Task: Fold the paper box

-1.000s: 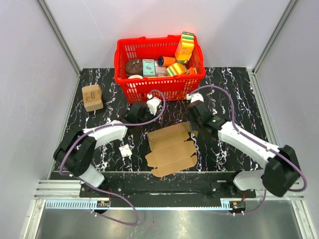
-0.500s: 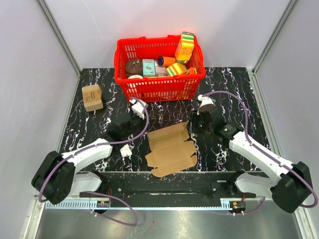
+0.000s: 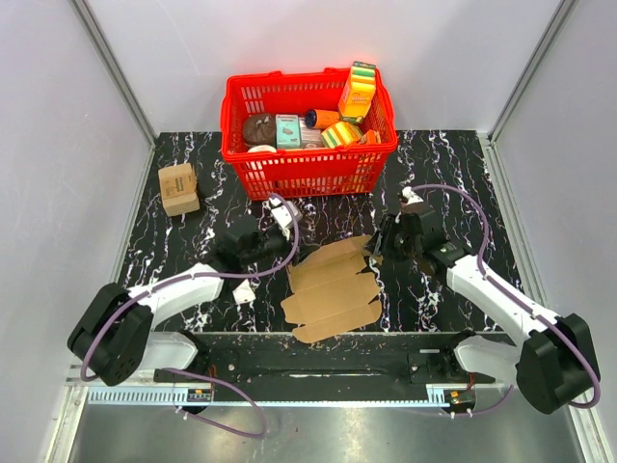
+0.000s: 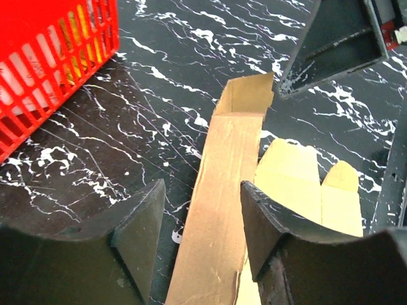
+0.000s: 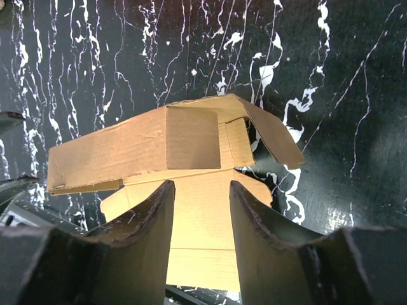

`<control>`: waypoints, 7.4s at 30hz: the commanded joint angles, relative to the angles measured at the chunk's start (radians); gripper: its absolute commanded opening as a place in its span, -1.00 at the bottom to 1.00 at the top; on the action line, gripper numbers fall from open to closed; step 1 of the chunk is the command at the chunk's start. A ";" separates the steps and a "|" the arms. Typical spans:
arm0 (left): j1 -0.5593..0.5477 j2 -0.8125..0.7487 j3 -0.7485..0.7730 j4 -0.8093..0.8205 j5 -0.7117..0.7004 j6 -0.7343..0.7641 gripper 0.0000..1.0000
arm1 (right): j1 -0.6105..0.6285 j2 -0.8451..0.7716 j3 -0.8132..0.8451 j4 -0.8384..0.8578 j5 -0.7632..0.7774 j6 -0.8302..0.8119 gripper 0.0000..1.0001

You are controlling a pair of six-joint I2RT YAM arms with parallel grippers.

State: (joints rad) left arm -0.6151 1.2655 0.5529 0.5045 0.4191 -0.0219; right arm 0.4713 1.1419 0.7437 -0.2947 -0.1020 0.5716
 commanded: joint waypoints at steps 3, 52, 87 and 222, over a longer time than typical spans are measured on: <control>-0.003 0.049 0.077 -0.018 0.122 0.054 0.01 | -0.049 0.010 -0.036 0.088 -0.125 0.063 -0.08; -0.023 0.127 0.131 -0.070 0.096 0.066 -0.16 | -0.088 0.239 -0.046 0.095 0.038 0.028 -0.32; -0.055 0.241 0.234 -0.233 0.106 0.145 -0.26 | -0.088 0.184 0.077 0.059 -0.016 -0.050 -0.42; -0.078 0.281 0.271 -0.285 0.101 0.178 -0.27 | -0.103 0.447 0.121 0.069 -0.289 -0.220 -0.83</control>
State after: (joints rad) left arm -0.6849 1.5276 0.7906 0.2291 0.5156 0.1413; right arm 0.3717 1.5909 0.8528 -0.2790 -0.3183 0.3454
